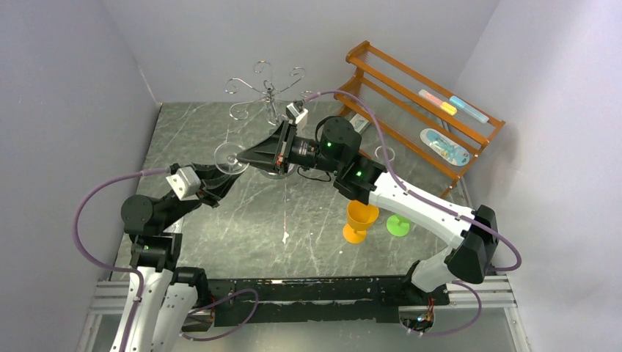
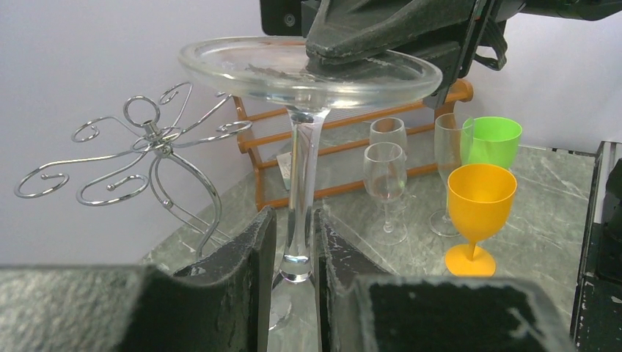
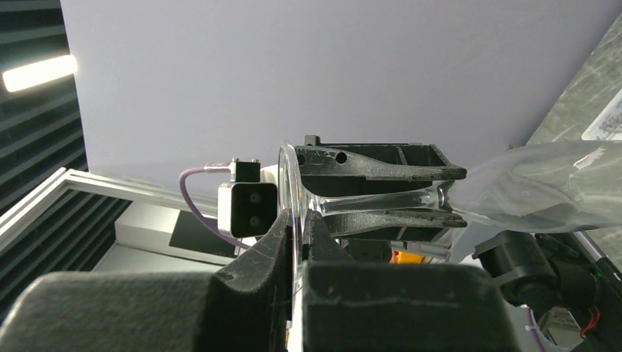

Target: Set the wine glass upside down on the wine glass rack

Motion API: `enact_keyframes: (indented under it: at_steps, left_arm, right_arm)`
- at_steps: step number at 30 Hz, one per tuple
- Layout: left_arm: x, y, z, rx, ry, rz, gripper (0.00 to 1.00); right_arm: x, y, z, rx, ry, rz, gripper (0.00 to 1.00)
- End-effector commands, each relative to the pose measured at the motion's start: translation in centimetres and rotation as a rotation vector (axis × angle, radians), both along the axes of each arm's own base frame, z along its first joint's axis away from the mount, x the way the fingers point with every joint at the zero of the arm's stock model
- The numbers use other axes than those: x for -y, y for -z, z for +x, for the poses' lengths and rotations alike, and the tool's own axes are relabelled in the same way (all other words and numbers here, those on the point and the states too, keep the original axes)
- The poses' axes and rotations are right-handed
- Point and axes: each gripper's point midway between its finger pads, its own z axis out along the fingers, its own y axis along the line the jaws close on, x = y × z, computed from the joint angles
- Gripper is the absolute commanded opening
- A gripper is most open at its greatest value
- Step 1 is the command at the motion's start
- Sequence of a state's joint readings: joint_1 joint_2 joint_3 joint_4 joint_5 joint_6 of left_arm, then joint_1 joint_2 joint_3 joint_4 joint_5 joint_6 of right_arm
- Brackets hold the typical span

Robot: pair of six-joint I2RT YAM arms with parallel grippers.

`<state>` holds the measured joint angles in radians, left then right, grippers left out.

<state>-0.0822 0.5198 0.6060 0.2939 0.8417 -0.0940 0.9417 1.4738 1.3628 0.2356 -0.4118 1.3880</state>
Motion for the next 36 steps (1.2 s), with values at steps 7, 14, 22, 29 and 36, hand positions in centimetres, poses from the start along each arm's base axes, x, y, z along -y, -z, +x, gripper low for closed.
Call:
enact_keyframes:
  at_steps: [7, 14, 22, 29, 36]
  left_arm:
    - [-0.3, -0.1, -0.3, -0.005, -0.018, -0.024, 0.05]
    - [-1.4, 0.5, 1.8, -0.124, -0.119, -0.094, 0.05]
    - [-5.7, 0.3, 7.2, -0.205, -0.421, -0.211, 0.05]
    - [-7.7, -1.4, 12.0, -0.159, -0.554, -0.248, 0.05]
    - [-6.6, 0.0, 17.4, -0.149, -0.526, -0.182, 0.05]
  right_arm:
    - [1.2, -1.3, 0.7, 0.026, 0.055, 0.051, 0.36]
    - [2.7, 0.8, 2.9, 0.024, 0.13, 0.017, 0.7]
    - [7.9, 1.3, 4.2, 0.142, 0.321, -0.001, 0.79]
    - [13.3, 0.8, 4.0, 0.279, 0.532, -0.055, 0.79]
    - [18.6, -0.8, 3.2, 0.406, 0.71, -0.101, 0.79]
